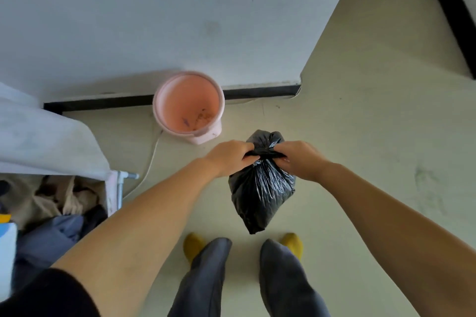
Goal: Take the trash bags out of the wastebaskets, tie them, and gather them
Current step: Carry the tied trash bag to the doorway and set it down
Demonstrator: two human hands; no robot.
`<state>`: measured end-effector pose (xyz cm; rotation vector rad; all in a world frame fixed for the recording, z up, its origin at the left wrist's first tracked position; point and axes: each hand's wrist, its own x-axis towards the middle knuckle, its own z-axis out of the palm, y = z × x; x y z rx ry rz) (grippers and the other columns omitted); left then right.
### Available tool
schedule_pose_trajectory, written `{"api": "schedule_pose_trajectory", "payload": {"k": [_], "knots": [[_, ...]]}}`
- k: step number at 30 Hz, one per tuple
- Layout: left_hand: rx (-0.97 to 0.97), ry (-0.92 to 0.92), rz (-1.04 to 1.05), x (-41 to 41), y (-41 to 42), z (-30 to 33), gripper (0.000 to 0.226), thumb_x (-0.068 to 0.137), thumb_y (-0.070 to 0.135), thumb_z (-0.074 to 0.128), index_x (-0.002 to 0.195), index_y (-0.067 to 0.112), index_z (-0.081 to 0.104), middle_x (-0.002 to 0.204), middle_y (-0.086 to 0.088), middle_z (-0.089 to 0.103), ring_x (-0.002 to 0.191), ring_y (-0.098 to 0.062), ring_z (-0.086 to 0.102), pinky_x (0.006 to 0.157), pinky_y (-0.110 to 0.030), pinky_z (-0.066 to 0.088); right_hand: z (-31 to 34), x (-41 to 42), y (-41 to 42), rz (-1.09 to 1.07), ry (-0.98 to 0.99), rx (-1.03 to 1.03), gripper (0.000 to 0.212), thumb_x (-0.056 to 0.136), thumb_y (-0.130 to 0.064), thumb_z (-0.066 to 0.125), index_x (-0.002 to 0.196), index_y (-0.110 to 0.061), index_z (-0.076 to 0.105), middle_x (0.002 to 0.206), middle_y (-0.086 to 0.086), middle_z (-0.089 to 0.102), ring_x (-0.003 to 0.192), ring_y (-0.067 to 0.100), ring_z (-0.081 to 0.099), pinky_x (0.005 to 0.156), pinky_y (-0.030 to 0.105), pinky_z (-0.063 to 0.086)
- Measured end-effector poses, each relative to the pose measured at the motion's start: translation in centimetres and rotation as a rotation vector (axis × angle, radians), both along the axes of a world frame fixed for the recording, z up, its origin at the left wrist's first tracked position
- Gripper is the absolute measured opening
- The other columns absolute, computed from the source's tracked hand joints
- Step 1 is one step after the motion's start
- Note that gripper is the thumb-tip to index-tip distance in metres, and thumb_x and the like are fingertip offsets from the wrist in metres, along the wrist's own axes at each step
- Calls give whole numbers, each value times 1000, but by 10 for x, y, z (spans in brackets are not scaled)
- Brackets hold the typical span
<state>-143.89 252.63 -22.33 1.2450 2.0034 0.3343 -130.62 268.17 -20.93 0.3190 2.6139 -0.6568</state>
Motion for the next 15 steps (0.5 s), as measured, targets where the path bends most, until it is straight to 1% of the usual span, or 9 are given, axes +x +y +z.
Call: {"api": "schedule_pose_trajectory", "payload": {"k": [3, 7, 10, 13, 15], "knots": [[-19, -8, -15, 7, -6, 64, 30, 95, 39, 47, 105, 15, 62, 95, -7, 68, 85, -27, 62, 77, -41, 51, 67, 10, -8, 1, -16, 19, 17, 92, -23, 46, 81, -12, 53, 75, 3, 57, 72, 27, 56, 59, 33, 37], [3, 9, -30, 10, -19, 134, 30, 95, 38, 46, 105, 14, 62, 94, -7, 68, 84, -25, 62, 78, -42, 51, 138, 15, -22, -53, 22, 39, 18, 90, -24, 47, 90, -12, 59, 86, 8, 65, 80, 30, 59, 65, 36, 44], [23, 46, -65, 13, -32, 173, 28, 96, 35, 45, 103, 13, 60, 88, -5, 65, 81, -24, 60, 75, -39, 49, 175, 16, -33, -52, 44, 51, 17, 90, -26, 47, 92, -14, 59, 87, 8, 65, 81, 30, 60, 67, 37, 46], [41, 102, -66, 15, -45, 202, 27, 97, 35, 43, 97, 12, 59, 76, 1, 58, 73, -23, 58, 68, -35, 45, 202, 13, -40, -10, 68, 78, 18, 91, -26, 48, 95, -13, 59, 91, 7, 65, 84, 29, 60, 68, 36, 44], [33, 106, -26, 14, -52, 215, 27, 98, 35, 42, 95, 13, 58, 76, -1, 61, 72, -24, 60, 68, -38, 47, 218, 8, -41, 43, 94, 94, 18, 91, -26, 48, 92, -11, 59, 89, 6, 63, 83, 28, 59, 67, 35, 43]]}}
